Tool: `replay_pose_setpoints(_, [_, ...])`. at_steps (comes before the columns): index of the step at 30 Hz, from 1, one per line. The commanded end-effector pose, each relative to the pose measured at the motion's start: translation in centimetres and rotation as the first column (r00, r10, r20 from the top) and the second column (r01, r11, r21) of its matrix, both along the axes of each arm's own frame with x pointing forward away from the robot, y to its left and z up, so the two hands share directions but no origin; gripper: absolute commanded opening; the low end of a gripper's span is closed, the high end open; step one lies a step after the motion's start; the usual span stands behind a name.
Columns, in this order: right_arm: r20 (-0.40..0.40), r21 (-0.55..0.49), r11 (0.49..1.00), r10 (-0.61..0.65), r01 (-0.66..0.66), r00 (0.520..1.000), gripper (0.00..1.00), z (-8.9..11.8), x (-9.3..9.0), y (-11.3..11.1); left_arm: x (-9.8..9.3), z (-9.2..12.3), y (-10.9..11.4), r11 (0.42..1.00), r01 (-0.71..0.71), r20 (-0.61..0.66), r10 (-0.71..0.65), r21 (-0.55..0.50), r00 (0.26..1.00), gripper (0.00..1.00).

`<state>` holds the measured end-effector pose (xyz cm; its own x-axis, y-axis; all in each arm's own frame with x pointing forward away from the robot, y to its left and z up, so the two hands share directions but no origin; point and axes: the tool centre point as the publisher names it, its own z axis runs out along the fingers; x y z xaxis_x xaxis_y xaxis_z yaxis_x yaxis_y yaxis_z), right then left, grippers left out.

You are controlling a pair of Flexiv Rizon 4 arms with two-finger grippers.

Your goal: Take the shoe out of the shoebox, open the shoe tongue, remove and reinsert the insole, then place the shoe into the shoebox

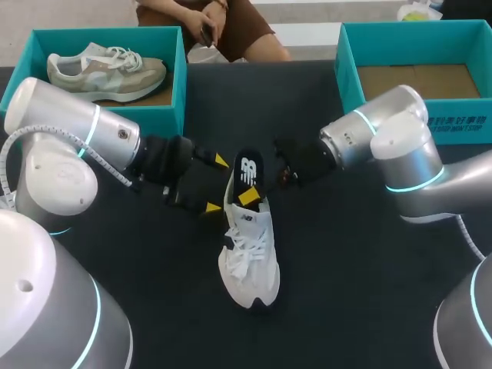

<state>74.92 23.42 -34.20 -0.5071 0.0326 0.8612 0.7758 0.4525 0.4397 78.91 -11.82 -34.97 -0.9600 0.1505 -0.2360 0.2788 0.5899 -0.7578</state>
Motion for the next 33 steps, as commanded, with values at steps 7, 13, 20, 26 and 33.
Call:
replay_pose_setpoints(7, [0.045, -0.043, 0.999, -0.004, 0.006, 0.999, 0.30, 1.9, 0.8, -1.0, 0.0, 0.0, -0.1, 1.000, -0.001, 0.000, 0.001, 0.003, 1.000, 1.00])
replay_pose_setpoints(13, [0.064, -0.055, 0.998, 0.017, -0.014, 0.998, 0.27, 2.5, 2.3, -1.2, 0.0, 0.0, -0.1, 1.000, -0.001, 0.000, 0.001, 0.003, 1.000, 1.00])
replay_pose_setpoints(20, [0.036, -0.046, 0.998, 0.050, -0.048, 0.998, 0.00, 1.4, 2.9, -0.7, 0.0, 0.0, -0.1, 1.000, -0.001, 0.000, 0.001, 0.003, 1.000, 1.00])
replay_pose_setpoints(26, [-0.011, -0.052, 0.997, 0.050, -0.051, 0.999, 0.00, 0.6, 1.5, -0.5, 0.0, 0.0, -0.1, 1.000, -0.001, 0.000, 0.001, 0.003, 1.000, 1.00])
replay_pose_setpoints(33, [-0.060, -0.051, 0.998, 0.042, -0.045, 0.997, 0.00, -0.2, -0.4, -0.2, 0.0, 0.0, -0.1, 1.000, -0.001, 0.000, 0.001, 0.003, 1.000, 1.00])
